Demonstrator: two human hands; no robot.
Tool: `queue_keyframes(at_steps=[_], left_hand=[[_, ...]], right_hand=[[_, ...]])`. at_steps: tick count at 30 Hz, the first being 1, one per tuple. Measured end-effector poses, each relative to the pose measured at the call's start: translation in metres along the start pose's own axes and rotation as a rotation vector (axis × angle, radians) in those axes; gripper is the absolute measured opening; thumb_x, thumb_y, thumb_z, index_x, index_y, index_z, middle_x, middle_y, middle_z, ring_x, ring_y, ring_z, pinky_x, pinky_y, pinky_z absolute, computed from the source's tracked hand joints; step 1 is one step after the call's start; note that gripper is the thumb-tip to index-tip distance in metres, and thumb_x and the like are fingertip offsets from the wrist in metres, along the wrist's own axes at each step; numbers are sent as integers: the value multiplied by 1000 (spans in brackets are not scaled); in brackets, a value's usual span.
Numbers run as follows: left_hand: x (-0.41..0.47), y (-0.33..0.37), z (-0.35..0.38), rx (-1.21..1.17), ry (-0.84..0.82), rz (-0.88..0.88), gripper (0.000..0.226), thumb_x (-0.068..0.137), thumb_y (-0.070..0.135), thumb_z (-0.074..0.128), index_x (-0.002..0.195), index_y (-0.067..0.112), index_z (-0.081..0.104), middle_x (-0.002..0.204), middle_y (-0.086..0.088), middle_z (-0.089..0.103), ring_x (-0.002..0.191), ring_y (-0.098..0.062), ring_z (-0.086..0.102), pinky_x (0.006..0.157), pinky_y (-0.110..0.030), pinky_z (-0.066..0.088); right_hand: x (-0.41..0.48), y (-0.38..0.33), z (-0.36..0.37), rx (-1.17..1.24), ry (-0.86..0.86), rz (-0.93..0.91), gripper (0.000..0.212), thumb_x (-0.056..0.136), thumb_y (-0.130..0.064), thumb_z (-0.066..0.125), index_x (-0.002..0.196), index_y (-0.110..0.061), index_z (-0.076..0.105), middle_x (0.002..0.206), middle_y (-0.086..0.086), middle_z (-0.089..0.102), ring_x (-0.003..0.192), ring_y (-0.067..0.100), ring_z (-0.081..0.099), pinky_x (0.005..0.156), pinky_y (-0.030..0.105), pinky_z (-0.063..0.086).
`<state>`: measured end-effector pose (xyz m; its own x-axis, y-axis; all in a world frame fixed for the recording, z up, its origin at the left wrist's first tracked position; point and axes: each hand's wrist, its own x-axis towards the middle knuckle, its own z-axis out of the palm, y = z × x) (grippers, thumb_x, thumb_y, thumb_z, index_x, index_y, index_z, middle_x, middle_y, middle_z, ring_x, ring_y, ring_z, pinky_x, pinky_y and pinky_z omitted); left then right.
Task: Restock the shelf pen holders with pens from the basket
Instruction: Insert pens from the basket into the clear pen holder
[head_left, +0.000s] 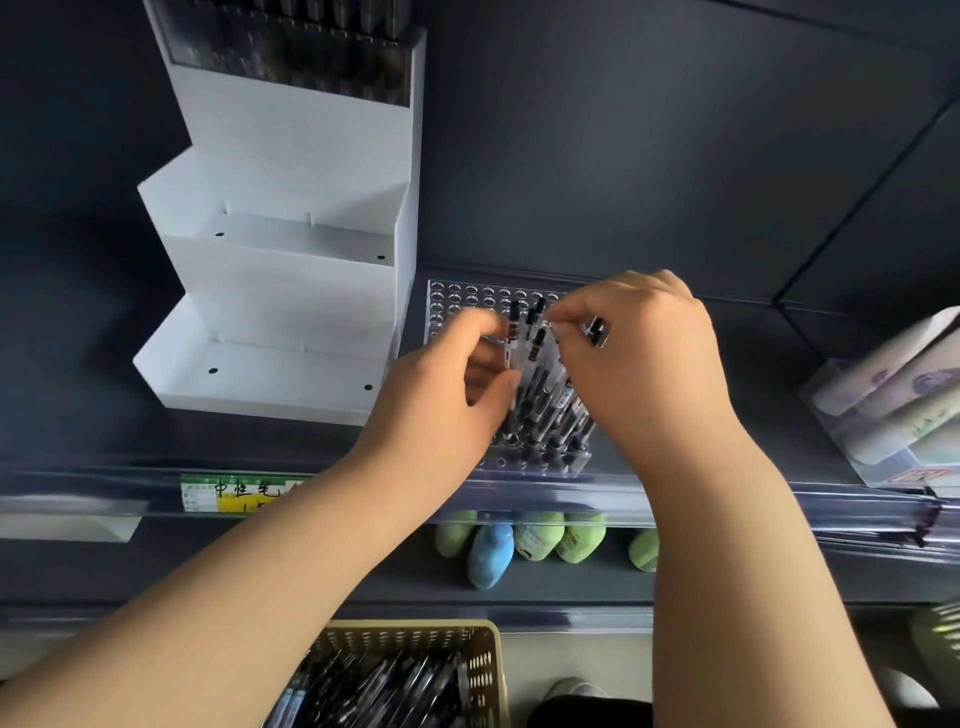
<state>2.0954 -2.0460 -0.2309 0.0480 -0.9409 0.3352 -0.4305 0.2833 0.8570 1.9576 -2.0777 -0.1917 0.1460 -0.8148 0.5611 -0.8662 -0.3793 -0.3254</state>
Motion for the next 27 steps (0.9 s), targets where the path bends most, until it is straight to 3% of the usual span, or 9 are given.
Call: queue_keyframes(at_steps=[8, 14, 18, 23, 27], left_hand=[[-1, -18, 11, 122, -73, 25, 24, 81, 12, 71, 104, 18, 64, 77, 20, 58, 75, 2, 59, 73, -11, 47], [0, -20, 14, 254, -67, 69, 18, 82, 17, 71, 99, 14, 66, 78, 15, 58, 74, -7, 59, 73, -16, 48], [1, -21, 17, 283, -76, 57, 16, 84, 20, 69, 98, 13, 67, 82, 7, 66, 78, -13, 63, 77, -28, 52], [-1, -22, 14, 296, -89, 37, 13, 81, 19, 71, 92, 15, 67, 79, 10, 64, 75, -8, 61, 76, -26, 52], [-2, -27, 9, 340, -128, 13, 16, 82, 13, 69, 97, 17, 69, 88, 6, 67, 80, -7, 61, 79, -25, 51]], right_hand=[[1, -3, 1, 29, -42, 47, 19, 82, -9, 61, 90, -20, 74, 90, -3, 69, 95, 25, 54, 82, 40, 44], [1, 1, 4, 46, -33, 53, 18, 83, -11, 61, 91, -20, 74, 90, -2, 69, 93, 25, 53, 79, 37, 44], [3, 4, 5, 55, -7, 52, 19, 86, -12, 57, 93, -19, 74, 90, 0, 69, 91, 28, 53, 78, 36, 44], [6, 10, 5, 78, 35, 87, 33, 86, -7, 44, 103, -16, 72, 97, 6, 69, 97, 33, 53, 82, 42, 45], [7, 9, 6, 68, -70, 106, 42, 87, -2, 40, 110, -22, 69, 105, 5, 66, 104, 31, 47, 88, 42, 42]])
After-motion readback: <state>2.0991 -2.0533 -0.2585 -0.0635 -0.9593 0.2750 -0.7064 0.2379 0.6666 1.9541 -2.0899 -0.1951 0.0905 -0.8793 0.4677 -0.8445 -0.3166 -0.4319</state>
